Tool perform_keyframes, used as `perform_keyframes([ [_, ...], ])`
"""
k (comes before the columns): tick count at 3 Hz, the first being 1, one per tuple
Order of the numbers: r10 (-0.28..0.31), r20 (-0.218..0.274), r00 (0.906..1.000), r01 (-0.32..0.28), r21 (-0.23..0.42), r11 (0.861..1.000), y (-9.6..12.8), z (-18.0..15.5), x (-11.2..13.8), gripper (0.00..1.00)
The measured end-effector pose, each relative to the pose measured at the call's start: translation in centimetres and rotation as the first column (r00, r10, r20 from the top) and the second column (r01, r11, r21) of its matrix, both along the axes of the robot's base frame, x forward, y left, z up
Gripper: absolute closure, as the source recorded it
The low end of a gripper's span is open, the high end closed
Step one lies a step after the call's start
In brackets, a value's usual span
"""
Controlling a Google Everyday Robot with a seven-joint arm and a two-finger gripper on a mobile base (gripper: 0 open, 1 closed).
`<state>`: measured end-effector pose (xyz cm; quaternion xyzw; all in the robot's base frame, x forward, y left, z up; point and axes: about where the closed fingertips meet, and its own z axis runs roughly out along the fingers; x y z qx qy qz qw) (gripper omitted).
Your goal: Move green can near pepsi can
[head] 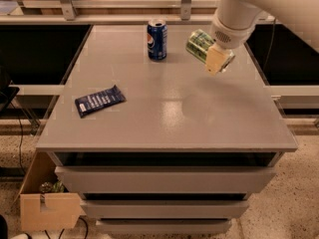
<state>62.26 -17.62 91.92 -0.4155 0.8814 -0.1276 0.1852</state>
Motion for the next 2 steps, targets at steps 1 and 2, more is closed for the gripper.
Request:
perform_keyframes([
  [1,0.034,0.001,0.9994,-0.034,-0.01,0.999,0.54,0.08,0.42,1.0],
  [2,0.034,0.001,0.9994,-0.034,-0.009,0.999,0.55,0.07,0.42,1.0],
])
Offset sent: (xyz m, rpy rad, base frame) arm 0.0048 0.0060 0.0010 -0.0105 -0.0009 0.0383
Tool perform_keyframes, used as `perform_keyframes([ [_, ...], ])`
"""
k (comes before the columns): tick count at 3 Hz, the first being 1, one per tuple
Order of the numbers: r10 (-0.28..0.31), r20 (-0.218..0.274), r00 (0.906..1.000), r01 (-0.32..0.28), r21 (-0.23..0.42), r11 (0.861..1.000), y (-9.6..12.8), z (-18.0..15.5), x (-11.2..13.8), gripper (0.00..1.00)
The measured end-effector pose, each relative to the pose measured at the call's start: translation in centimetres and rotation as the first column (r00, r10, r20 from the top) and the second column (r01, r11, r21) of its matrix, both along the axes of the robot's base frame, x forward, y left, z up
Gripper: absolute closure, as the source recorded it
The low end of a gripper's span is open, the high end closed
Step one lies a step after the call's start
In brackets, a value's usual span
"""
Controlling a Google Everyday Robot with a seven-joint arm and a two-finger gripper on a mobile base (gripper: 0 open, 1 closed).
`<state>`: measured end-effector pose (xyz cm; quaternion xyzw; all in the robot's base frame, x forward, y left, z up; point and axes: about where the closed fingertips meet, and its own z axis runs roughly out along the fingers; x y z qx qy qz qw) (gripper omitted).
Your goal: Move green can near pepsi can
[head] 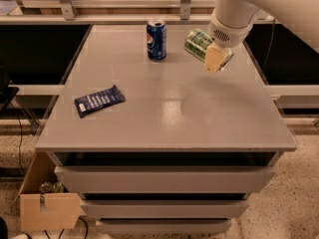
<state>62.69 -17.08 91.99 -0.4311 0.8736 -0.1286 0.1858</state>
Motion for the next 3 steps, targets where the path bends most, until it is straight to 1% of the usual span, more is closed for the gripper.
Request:
perform_keyframes([
  [1,0.084,0.029,0.9961,-0.083,-0.034,0.996,0.6,0.1,1.6,1.0],
  [2,0.227,0.052,0.9724,-0.222,-0.099,0.97,1.8,0.2,4.4,1.0],
  [3,0.338,0.047,0.9399,-0.328,-0.157,0.932,2.6,0.4,6.6,1.0],
])
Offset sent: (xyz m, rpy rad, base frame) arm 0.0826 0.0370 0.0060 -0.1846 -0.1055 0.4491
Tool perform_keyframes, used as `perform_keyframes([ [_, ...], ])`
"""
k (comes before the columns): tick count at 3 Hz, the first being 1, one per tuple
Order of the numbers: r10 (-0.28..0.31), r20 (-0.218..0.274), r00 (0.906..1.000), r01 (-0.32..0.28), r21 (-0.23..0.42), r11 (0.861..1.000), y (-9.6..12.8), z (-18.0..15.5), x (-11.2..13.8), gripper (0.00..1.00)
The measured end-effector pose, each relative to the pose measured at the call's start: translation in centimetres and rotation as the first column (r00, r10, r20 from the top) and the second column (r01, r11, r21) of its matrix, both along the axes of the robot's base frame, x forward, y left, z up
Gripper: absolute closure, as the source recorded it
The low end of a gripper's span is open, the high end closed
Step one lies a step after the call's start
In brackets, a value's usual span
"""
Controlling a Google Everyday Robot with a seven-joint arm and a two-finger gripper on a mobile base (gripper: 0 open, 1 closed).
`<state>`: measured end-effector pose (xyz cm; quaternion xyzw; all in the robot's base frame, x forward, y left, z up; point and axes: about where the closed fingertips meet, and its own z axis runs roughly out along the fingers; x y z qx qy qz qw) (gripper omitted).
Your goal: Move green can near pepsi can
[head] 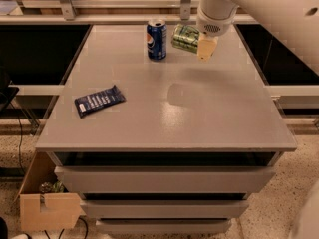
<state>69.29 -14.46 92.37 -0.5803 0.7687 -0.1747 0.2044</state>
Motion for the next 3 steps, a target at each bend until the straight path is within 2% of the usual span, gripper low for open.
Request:
perform_keyframes([
  [1,0.066,-0.011,0.9978,-0.066,-0.046,0.997,0.3,-0.4,1.8,1.0],
  [3,0.124,-0.067,0.9901,-0.129,-0.088,0.988,0.6,-2.6,3.9,1.0],
])
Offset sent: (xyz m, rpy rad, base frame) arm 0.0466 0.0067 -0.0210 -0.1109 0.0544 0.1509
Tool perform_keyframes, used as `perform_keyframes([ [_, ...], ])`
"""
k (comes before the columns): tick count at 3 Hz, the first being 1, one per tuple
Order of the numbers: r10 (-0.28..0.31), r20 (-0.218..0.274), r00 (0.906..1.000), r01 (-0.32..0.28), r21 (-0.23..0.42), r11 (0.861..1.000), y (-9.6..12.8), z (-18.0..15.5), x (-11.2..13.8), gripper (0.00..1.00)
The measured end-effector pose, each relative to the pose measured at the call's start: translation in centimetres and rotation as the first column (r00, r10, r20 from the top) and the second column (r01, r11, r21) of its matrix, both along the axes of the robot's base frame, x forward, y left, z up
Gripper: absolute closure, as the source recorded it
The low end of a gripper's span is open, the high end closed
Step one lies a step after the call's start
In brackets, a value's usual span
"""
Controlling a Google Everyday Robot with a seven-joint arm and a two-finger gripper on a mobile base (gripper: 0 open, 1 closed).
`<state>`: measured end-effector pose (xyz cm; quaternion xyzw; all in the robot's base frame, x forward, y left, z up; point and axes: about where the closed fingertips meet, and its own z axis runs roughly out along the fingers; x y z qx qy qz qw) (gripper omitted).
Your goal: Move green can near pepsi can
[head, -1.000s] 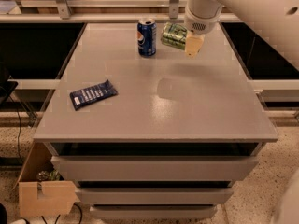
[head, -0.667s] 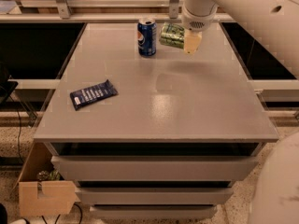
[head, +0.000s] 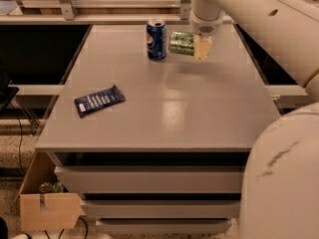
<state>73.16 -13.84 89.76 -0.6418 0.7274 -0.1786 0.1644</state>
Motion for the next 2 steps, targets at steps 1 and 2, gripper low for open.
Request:
perform_keyframes([
  [1,0.008,-0.025,0.9997,-0.009,-0.001,1.0,0.1,-1.2,0.6,1.0],
  [2,0.012,-0.049,0.9987,-0.011,0.011,1.0,0.2,-2.2,1.1,1.0],
])
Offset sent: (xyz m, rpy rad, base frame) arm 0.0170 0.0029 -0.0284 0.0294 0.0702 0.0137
